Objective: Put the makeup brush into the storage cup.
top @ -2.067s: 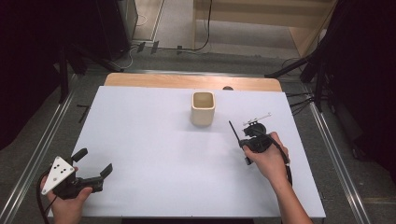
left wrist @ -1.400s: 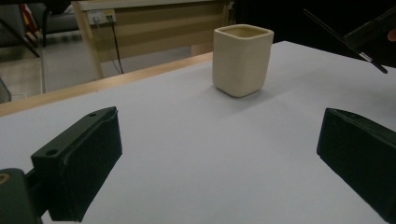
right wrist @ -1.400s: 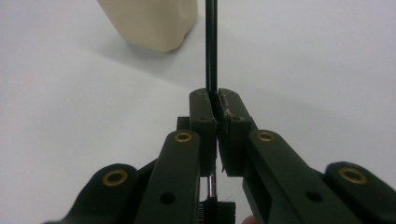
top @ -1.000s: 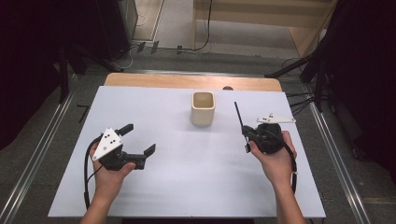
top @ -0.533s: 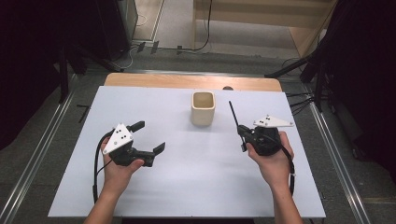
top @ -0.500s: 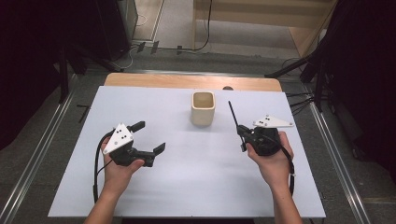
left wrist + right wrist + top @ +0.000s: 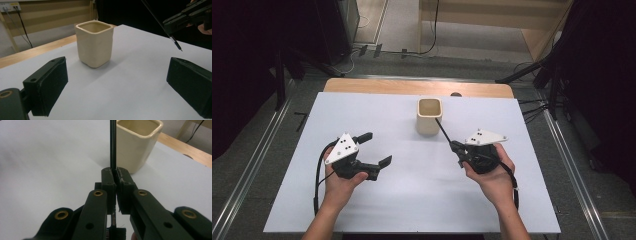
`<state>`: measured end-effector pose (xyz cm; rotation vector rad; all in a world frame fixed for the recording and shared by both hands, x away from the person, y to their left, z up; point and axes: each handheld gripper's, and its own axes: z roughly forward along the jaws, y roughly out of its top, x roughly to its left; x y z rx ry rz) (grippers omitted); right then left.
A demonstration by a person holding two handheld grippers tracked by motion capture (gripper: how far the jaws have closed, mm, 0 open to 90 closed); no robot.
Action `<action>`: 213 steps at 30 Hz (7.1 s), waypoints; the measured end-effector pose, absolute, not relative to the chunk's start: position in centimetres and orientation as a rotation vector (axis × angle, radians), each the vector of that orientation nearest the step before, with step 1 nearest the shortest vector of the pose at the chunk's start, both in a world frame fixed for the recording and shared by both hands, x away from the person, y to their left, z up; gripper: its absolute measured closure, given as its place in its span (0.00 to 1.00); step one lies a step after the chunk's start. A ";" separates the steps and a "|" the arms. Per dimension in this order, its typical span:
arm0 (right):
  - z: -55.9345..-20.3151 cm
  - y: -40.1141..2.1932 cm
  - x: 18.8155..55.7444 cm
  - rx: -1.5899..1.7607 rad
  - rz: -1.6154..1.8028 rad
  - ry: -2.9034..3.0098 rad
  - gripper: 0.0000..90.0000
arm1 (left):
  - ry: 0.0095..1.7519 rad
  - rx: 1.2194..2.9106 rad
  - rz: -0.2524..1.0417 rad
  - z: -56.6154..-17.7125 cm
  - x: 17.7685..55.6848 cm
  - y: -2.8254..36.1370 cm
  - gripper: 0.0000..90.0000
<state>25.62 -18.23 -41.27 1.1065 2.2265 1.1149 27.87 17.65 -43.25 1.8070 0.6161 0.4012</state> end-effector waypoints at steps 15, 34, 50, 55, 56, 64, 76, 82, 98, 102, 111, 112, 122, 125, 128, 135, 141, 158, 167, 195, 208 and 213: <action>-41.5 -16.2 25.1 0.943 1.126 2.345 0.97 | 0.558 1.845 0.293 -43.4 27.9 17.1 0.11; -41.9 -12.8 23.8 0.671 1.095 2.456 0.97 | 0.465 1.902 0.167 -43.7 27.8 16.2 0.24; -42.8 -10.6 22.9 0.505 1.015 2.547 0.97 | 0.377 1.939 0.016 -43.7 27.8 15.5 0.45; -42.9 -10.3 22.7 0.460 1.007 2.559 0.97 | 0.352 1.957 -0.054 -43.8 28.0 15.3 0.54; -42.9 -10.3 22.7 0.452 1.003 2.560 0.97 | 0.346 1.964 -0.063 -43.8 28.1 15.3 0.56; -43.1 -10.0 22.4 0.386 0.985 2.575 0.97 | 0.323 1.989 -0.142 -44.0 28.3 15.2 0.69; -43.2 -9.9 22.3 0.363 0.964 2.580 0.97 | 0.301 2.021 -0.206 -44.2 28.7 15.0 0.83; -43.2 -9.8 22.3 0.345 0.957 2.579 0.97 | 0.308 2.025 -0.216 -44.2 28.7 15.1 0.84; -43.5 -9.8 22.3 0.310 0.937 2.585 0.97 | 0.304 2.034 -0.254 -44.5 28.9 15.1 0.95; -43.5 -9.9 22.3 0.295 0.946 2.578 0.97 | 0.299 2.033 -0.258 -44.5 28.9 15.1 0.95; -43.6 -10.1 22.4 0.351 1.022 2.552 0.84 | 0.300 2.023 -0.205 -44.1 28.9 15.4 0.96; -43.6 -10.2 22.5 0.360 1.064 2.537 0.76 | 0.303 2.018 -0.202 -44.1 28.8 15.4 0.96; -43.1 -11.1 23.3 0.728 1.228 2.375 0.16 | 0.346 1.979 -0.143 -43.6 29.0 16.3 0.96; -43.1 -11.2 23.2 0.848 1.265 2.305 0.09 | 0.357 1.965 -0.114 -43.4 29.0 16.5 0.96; -43.3 -11.0 23.2 0.911 1.289 2.275 0.01 | 0.372 1.946 -0.091 -43.3 29.0 16.8 0.96; -43.4 -10.4 22.7 1.007 1.355 2.188 0.00 | 0.410 1.901 -0.014 -42.9 28.9 17.5 0.96; -43.4 -10.1 22.2 1.076 1.414 2.116 0.00 | 0.453 1.859 0.077 -42.4 28.6 17.9 0.96; -43.8 -9.6 21.5 1.340 1.702 1.950 0.03 | 0.487 1.751 0.234 -42.3 27.5 17.5 0.96; -44.6 -9.5 21.1 1.472 1.806 1.817 0.14 | 0.490 1.702 0.272 -42.8 26.9 16.5 0.96; -46.0 -11.2 22.0 1.770 2.047 1.609 0.37 | 0.443 1.657 0.264 -43.8 25.2 14.1 0.96; -46.6 -11.9 22.6 1.827 2.142 1.551 0.55 | 0.416 1.665 0.257 -44.3 24.7 13.3 0.96; -46.8 -12.1 22.7 1.850 2.191 1.529 0.63 | 0.409 1.671 0.252 -44.4 24.7 13.1 0.96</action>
